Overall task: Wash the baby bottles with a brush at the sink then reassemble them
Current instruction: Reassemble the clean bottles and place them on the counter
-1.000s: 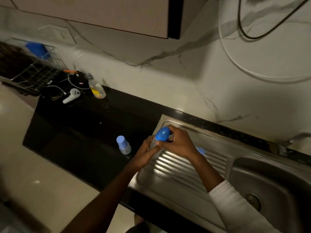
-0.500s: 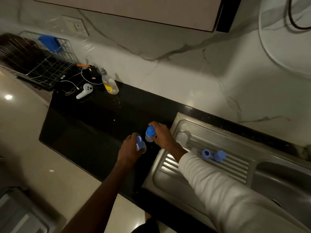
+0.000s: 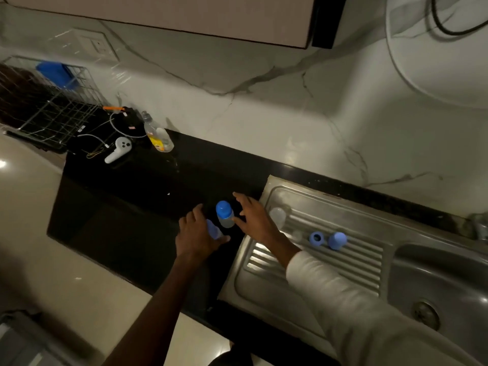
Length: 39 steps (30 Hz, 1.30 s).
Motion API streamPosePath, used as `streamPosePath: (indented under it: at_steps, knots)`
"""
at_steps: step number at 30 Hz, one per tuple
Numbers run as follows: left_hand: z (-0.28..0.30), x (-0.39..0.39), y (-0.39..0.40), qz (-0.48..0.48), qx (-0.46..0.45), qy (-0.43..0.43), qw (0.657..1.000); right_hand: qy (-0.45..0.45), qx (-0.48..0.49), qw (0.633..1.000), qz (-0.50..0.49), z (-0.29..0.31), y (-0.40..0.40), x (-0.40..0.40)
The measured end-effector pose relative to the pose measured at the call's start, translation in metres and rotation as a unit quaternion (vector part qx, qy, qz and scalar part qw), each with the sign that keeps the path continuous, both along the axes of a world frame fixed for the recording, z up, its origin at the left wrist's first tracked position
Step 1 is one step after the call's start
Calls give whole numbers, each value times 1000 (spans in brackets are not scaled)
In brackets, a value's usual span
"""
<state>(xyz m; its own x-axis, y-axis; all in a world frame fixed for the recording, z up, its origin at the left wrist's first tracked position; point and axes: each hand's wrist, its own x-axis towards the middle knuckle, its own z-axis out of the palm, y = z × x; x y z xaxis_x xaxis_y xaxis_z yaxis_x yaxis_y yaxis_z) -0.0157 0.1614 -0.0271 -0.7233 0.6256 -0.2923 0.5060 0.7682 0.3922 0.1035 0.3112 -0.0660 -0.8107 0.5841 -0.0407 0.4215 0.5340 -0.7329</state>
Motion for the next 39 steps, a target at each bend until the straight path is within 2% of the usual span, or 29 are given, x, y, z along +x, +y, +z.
streamPosePath:
  at_steps: [2,4,6,7,9,11,13,17,19,24,26,29,32,34,35,36,39]
  knots:
    - [12,10,6,-32,40,97,994,77,43,994,-59,1,1,32]
    - [23,28,15,-86,133,184,970,110,94,981,-133,-4,6,72]
    - [28,53,31,-165,227,206,937,56,121,974,-186,-16,17,107]
    - [28,71,43,-225,248,173,926,1,122,971,-207,-22,24,125]
    - [11,107,66,-336,205,97,914,-121,154,956,-219,-32,38,153]
    - [-22,135,86,-404,135,108,898,-197,201,938,-205,-37,47,173]
    - [-56,156,104,-426,99,110,893,-227,246,922,-194,-40,55,189]
    - [-91,177,120,-437,84,129,886,-230,329,907,-126,-47,68,208]
    - [-99,182,124,-447,93,168,874,-223,343,907,-99,-48,73,211]
    - [-116,178,124,-467,139,236,841,-150,377,912,-55,-64,79,216]
    - [-115,178,126,-455,117,226,854,-114,396,909,-54,-71,78,217]
    - [-113,182,132,-408,91,178,891,-101,412,905,-49,-75,72,217]
    - [-117,182,136,-404,108,196,887,-92,401,910,-50,-61,59,219]
    - [-125,181,136,-419,95,206,879,-72,358,927,-81,-47,50,227]
    - [-130,181,136,-420,109,184,882,-60,316,941,-108,-42,45,233]
    - [-128,182,134,-400,124,128,899,-42,260,954,-142,-40,41,242]
    - [-107,195,129,-250,190,-73,947,33,85,969,-230,-31,32,271]
